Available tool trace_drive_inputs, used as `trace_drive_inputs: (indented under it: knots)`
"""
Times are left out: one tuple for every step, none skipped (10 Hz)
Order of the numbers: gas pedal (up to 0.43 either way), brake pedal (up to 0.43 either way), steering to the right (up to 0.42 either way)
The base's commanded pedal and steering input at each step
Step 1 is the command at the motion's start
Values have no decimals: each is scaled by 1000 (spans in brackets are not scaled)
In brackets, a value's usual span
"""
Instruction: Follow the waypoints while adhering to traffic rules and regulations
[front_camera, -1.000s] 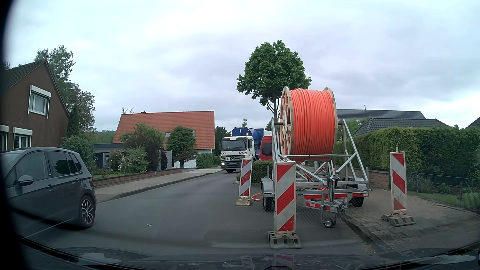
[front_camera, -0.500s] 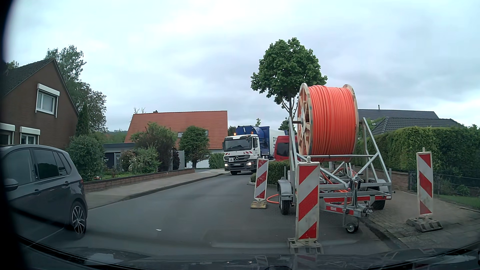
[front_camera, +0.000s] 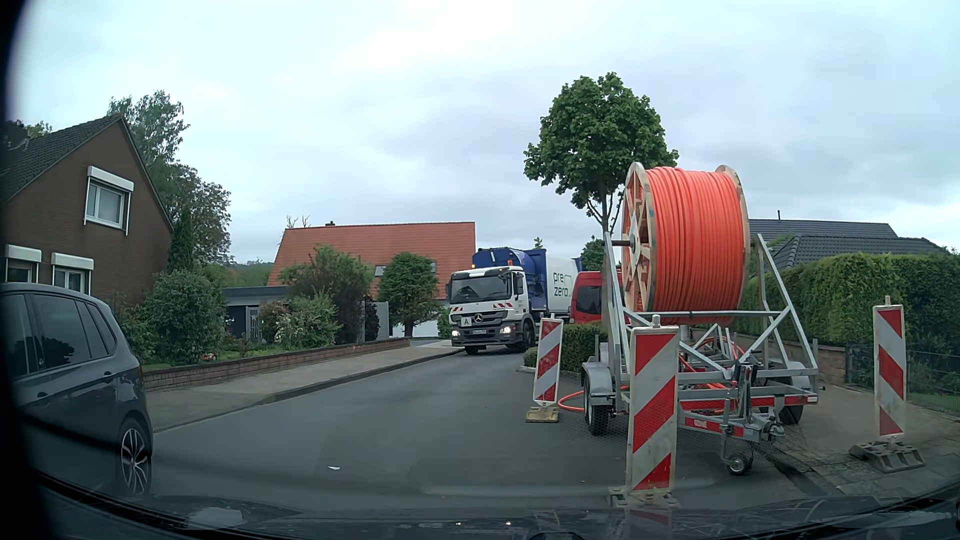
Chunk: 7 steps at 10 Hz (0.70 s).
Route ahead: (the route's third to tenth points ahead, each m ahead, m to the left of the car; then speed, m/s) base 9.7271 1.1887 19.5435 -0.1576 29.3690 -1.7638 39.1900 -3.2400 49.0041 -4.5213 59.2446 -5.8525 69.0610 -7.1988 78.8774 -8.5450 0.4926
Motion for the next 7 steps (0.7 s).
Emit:
trace_drive_inputs:
  knots:
    - [0,0,-531]
    - [0,0,-527]
    - [0,0,-508]
    - [0,30,-485]
    - [0,73,-465]
    - [0,91,-446]
    - [0,110,-432]
